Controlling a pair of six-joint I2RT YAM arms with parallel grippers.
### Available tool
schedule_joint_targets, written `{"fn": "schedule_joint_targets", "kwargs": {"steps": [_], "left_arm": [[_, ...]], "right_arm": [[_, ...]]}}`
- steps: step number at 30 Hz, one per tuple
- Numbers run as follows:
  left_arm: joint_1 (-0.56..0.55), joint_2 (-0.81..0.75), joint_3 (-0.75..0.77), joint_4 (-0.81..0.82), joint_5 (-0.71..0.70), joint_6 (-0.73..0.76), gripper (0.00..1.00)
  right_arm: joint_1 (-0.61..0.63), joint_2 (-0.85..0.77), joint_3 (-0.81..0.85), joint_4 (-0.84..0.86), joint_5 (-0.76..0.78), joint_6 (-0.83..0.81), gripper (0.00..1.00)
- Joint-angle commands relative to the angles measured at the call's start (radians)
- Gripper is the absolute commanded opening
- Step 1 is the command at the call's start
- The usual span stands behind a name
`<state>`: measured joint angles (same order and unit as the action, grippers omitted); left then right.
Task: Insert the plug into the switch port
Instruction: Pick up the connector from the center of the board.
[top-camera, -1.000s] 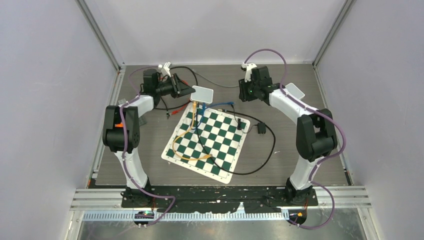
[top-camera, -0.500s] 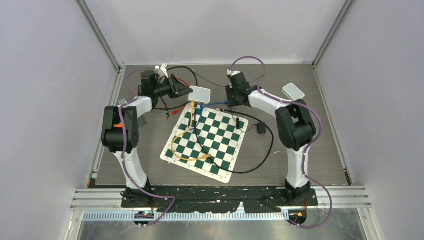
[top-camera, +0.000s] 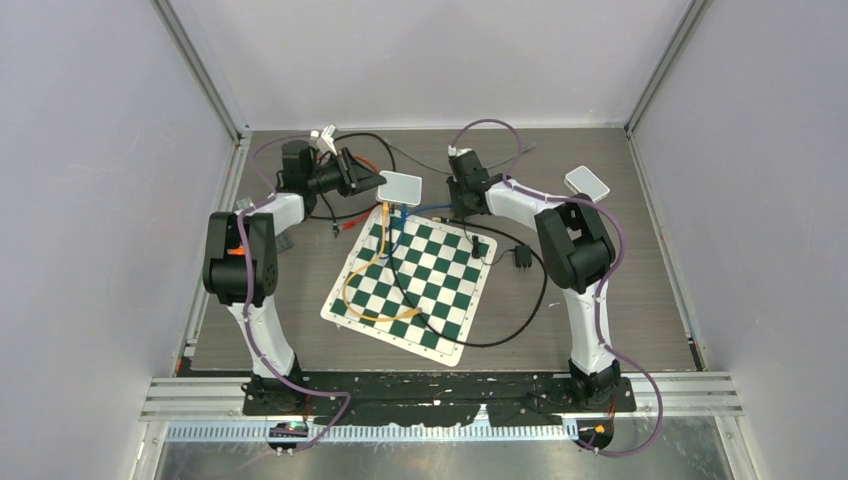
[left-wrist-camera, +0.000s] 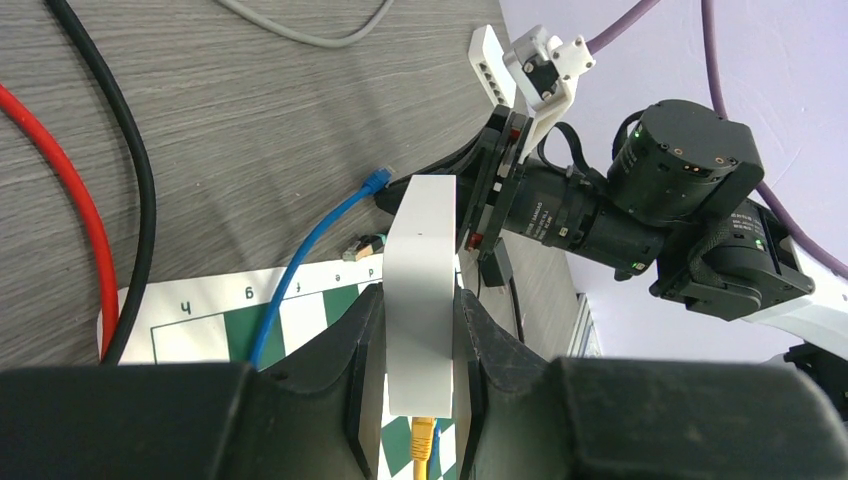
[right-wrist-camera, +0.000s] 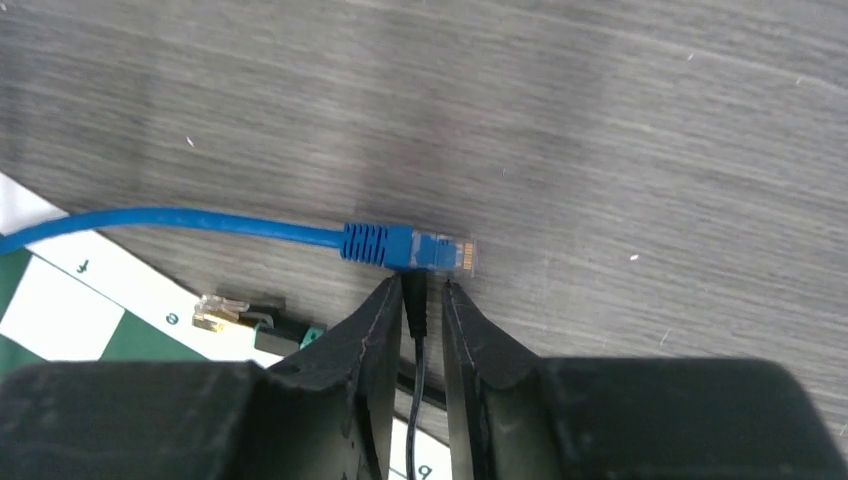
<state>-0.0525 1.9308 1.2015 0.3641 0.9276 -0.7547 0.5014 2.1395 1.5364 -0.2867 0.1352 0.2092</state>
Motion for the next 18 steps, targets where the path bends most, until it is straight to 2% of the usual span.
{"fn": "schedule_joint_targets", "kwargs": {"steps": [1, 4, 7, 11, 18], "left_arm": [[0.001, -0.016, 0.006, 0.076, 0.022, -0.006, 0.0], [0.002, -0.018, 0.006, 0.076, 0.025, -0.006, 0.0], [0.001, -0.022, 0.006, 0.073, 0.032, -0.006, 0.0], [-0.003, -0.032, 0.023, 0.029, 0.051, 0.014, 0.0], [-0.017, -0.053, 0.047, -0.065, 0.105, 0.056, 0.0]], "right_arm": [[0.01, 0.015, 0.048, -0.007, 0.047, -0.009, 0.28], [0.011, 0.02, 0.043, -0.011, 0.051, -0.018, 0.22], [0.01, 0.004, 0.028, -0.01, 0.059, -0.043, 0.07], [-0.015, -0.095, -0.002, -0.004, 0.057, -0.176, 0.05], [-0.082, -0.311, -0.158, 0.021, -0.266, -0.407, 0.05]]}}
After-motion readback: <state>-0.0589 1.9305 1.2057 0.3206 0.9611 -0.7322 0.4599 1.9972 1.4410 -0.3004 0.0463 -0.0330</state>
